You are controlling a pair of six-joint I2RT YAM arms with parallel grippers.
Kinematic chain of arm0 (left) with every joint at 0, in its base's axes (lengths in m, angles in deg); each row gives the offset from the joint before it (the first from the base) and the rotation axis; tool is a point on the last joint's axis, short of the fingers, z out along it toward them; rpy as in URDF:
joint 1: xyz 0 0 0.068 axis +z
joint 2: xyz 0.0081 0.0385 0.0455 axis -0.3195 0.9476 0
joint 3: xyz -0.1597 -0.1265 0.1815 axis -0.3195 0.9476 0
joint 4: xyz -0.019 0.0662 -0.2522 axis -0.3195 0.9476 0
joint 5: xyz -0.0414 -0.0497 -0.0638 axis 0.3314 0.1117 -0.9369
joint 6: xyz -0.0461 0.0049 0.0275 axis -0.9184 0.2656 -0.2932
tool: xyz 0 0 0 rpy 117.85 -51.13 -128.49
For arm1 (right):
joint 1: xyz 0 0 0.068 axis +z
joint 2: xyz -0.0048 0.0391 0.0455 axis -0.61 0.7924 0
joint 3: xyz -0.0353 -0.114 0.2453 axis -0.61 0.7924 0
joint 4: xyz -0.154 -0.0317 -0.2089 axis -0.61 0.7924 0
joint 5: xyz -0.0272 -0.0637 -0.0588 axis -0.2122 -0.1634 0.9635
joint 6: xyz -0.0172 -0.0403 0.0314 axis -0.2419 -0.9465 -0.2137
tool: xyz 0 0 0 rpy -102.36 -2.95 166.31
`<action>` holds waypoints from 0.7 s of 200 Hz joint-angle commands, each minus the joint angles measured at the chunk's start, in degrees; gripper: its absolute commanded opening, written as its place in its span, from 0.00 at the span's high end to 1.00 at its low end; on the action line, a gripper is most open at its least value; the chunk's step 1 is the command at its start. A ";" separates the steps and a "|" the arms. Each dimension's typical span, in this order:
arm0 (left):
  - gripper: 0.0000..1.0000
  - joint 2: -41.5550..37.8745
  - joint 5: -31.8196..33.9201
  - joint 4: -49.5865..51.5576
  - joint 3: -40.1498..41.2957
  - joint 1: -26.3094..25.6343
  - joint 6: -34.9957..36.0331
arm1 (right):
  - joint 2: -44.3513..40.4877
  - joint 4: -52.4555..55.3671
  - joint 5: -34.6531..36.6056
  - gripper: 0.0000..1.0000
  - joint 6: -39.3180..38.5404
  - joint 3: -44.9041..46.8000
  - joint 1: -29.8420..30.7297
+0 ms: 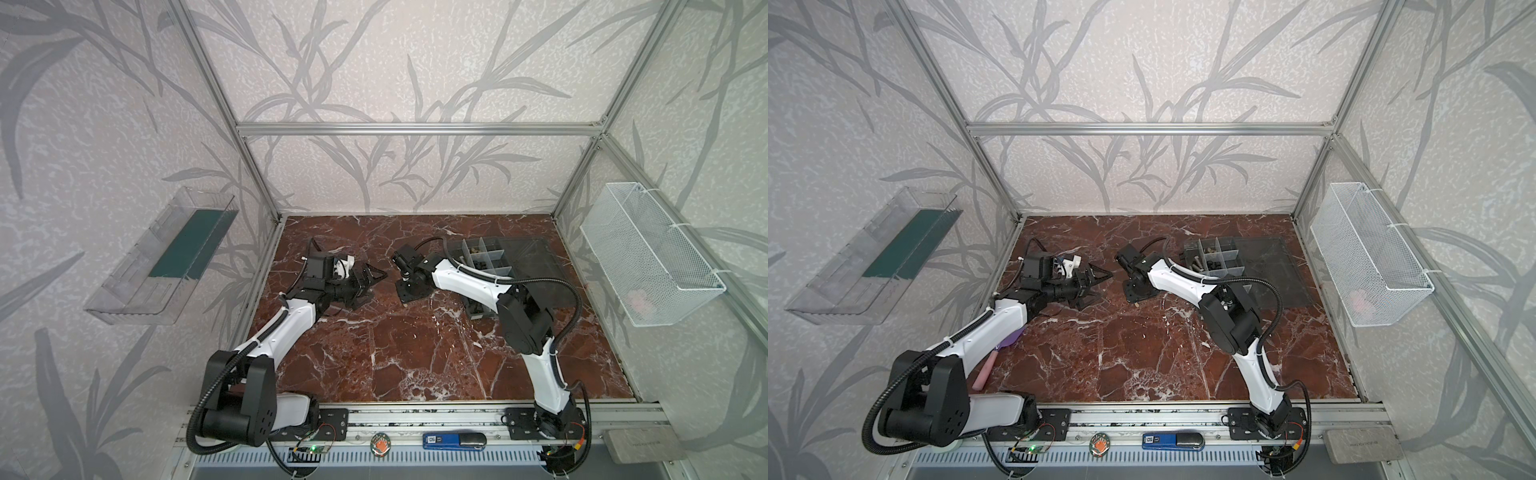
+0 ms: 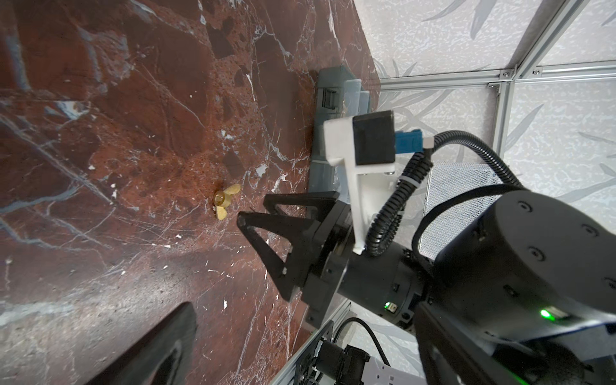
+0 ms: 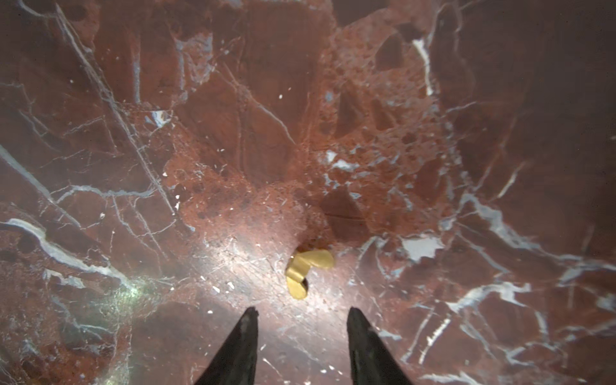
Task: Sort the screws and nuts into containers
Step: Pick up the nut from the center of the table.
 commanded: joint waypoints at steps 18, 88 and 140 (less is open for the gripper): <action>0.01 -1.89 -1.89 -1.54 0.97 0.63 0.13 | 3.07 -2.15 -0.32 0.55 4.13 0.10 0.76; 0.01 -1.83 -2.20 -0.83 0.87 0.89 1.04 | 6.15 -2.92 0.99 0.64 4.09 -0.55 0.78; 0.00 -1.42 -2.21 -0.80 0.44 0.89 1.04 | 7.16 -2.38 1.72 0.84 3.63 -1.62 0.70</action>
